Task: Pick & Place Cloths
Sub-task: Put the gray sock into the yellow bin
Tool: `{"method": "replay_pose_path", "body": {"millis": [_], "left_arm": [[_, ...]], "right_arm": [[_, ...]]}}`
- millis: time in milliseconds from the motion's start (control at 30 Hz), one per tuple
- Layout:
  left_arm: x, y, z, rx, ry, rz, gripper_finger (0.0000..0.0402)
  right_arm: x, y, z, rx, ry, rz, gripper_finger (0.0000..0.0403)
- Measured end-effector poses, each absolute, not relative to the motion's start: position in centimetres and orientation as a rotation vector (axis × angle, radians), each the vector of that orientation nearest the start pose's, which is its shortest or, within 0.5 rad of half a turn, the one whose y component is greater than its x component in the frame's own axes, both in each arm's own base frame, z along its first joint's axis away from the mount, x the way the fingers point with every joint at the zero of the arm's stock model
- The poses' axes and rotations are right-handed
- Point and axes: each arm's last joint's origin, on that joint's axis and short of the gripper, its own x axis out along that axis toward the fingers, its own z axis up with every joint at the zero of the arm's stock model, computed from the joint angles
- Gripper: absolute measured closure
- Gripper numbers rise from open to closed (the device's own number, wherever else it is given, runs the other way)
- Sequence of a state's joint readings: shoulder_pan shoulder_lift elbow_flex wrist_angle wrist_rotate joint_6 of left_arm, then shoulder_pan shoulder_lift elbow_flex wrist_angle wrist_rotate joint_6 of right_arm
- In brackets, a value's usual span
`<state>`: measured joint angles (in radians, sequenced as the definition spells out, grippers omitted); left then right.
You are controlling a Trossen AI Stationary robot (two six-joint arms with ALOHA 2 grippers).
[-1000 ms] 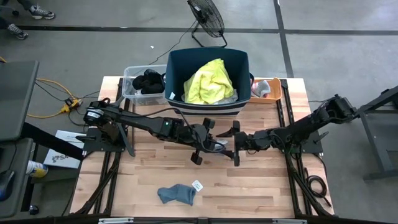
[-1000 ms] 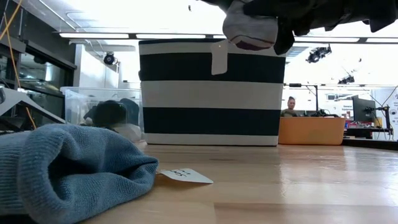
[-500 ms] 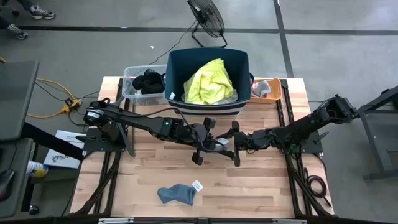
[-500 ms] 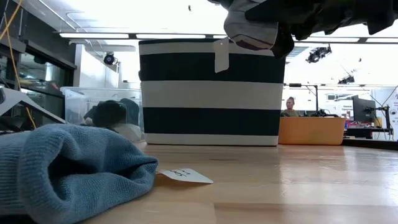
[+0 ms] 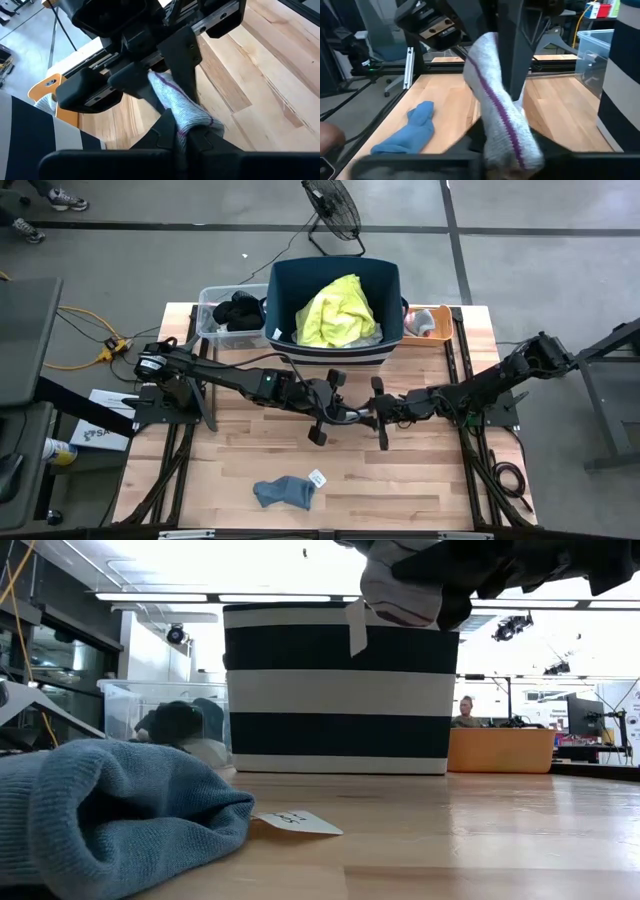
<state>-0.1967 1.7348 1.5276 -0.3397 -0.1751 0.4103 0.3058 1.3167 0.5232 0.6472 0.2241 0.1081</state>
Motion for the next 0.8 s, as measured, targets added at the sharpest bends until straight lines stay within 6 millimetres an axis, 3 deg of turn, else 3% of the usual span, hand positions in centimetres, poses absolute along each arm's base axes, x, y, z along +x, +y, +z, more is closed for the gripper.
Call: {"method": "replay_pose_path", "body": {"millis": [67, 267, 433, 633, 800], "left_arm": [[39.1, -7.3, 32.2, 0.493, 0.527, -0.129, 0.0389], [39.0, -7.3, 32.2, 0.477, 0.536, -0.124, 0.0348], [39.0, -7.1, 32.1, 0.445, 0.555, -0.059, 0.0273], [37.1, -6.3, 33.0, 0.443, 0.645, 0.080, 0.0172], [35.2, -5.9, 34.6, 0.350, 0.658, 0.120, 0.0128]], "right_arm": [[25.3, 7.3, 21.2, 0.067, 0.146, 0.083, 0.0390], [25.3, 7.3, 21.2, 0.069, 0.154, 0.087, 0.0395], [25.3, 7.3, 21.1, 0.067, 0.158, 0.076, 0.0397], [25.0, 7.0, 20.8, 0.075, 0.218, 0.015, 0.0397], [24.1, 6.4, 21.0, 0.094, 0.273, -0.070, 0.0398]]}}
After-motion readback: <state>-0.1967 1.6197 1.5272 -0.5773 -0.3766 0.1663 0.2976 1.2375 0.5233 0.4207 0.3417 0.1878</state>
